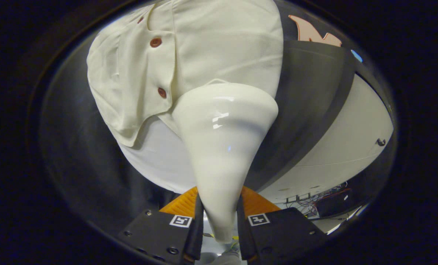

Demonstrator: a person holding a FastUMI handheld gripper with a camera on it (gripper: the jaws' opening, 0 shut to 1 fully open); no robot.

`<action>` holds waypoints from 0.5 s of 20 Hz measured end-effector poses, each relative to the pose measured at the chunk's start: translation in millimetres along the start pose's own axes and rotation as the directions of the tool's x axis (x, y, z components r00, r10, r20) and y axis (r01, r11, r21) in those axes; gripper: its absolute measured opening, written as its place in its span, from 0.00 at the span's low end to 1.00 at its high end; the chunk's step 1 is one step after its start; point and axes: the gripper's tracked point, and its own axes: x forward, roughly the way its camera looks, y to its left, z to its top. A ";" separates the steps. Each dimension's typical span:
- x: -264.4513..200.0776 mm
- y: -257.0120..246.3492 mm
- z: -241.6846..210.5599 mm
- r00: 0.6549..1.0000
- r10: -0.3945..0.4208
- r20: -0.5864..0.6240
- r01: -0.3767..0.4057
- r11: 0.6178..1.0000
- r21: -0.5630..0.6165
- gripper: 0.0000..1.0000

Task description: Iron the clothes twice with a garment steamer, once on the left side and once on the right side.

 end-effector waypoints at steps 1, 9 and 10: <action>1.7 -1.6 0.0 1.000 -0.011 0.012 0.011 1.000 0.003 0.41; -20.5 -5.2 15.0 0.991 -0.082 0.107 0.075 0.995 0.062 0.41; -25.3 -6.7 17.4 0.989 -0.093 0.119 0.084 0.993 0.077 0.41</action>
